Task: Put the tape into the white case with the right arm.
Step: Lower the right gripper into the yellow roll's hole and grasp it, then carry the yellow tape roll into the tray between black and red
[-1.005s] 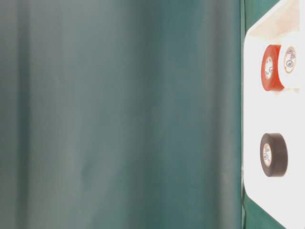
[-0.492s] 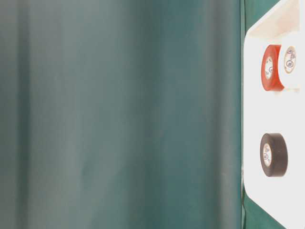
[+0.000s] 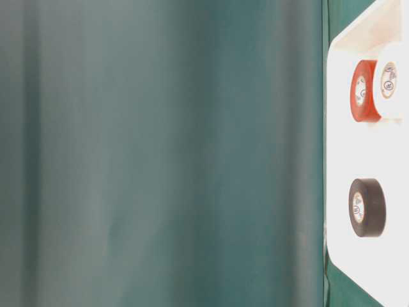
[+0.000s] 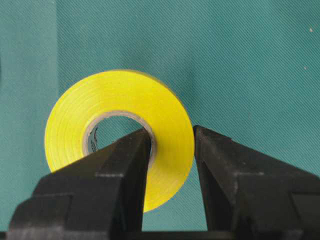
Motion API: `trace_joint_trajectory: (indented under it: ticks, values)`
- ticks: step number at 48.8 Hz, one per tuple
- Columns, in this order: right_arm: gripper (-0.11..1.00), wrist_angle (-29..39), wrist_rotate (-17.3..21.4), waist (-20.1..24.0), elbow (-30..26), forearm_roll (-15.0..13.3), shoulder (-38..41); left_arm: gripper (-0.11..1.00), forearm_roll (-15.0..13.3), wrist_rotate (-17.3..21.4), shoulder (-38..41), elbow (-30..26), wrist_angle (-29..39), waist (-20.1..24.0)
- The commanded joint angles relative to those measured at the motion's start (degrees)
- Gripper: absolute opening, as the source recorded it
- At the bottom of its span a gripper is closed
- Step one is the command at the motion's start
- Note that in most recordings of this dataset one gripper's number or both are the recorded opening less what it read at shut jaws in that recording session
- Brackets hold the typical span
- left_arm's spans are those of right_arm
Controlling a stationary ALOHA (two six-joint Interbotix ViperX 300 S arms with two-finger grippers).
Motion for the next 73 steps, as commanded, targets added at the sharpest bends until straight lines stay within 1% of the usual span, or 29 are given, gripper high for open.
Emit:
trace_joint_trajectory:
  ticks: [1,8,12,20,25,34,41,46,54,59,66,73]
  values:
    - [0.01,-1.58,0.0,0.09,-1.05,0.18,0.62,0.0,-0.09,0.0,0.62,-0.7,-0.62,0.09]
    - [0.01,-3.25,0.0,0.09,-2.99,0.18,3.6,0.0,-0.09,0.0,0.53,-0.7,-0.62,0.09]
    - [0.01,-3.52,0.0,0.09,-5.1,0.18,6.33,0.0,-0.09,0.0,0.53,-0.7,-0.62,0.09]
    - [0.01,-3.08,0.0,0.09,-12.48,0.18,14.59,0.0,-0.09,0.0,0.53,-0.7,-0.62,0.09]
    - [0.01,-2.2,0.0,0.0,-18.02,0.18,20.57,0.0,-0.09,0.0,0.62,-0.7,-0.62,0.09]
    - [0.01,2.37,-0.35,0.09,-29.44,-0.44,31.38,0.0,-0.09,0.0,0.53,-0.7,-0.62,0.09]
    - [0.01,5.1,-0.44,0.09,-36.83,-1.23,36.74,0.0,-0.09,0.0,0.62,-0.7,-0.62,0.09]
    - [0.01,5.71,-0.62,0.0,-40.61,-1.76,39.46,0.0,-0.09,0.0,0.62,-0.7,-0.62,0.09]
    - [0.01,5.8,-0.79,-0.35,-42.28,-3.6,40.69,0.0,-0.09,0.0,0.53,-0.7,-0.62,0.09]
    - [0.01,5.8,-0.79,-1.49,-42.28,-3.87,40.69,0.0,-0.09,0.0,0.62,-0.7,-0.62,0.09]
    - [0.01,7.03,-1.05,-4.83,-42.45,-4.13,40.34,0.0,-0.09,0.0,0.53,-0.7,-0.62,0.0]
    - [0.01,7.38,-3.69,-9.32,-42.45,-5.54,39.29,0.0,-0.09,0.0,0.53,-0.7,-0.62,0.09]
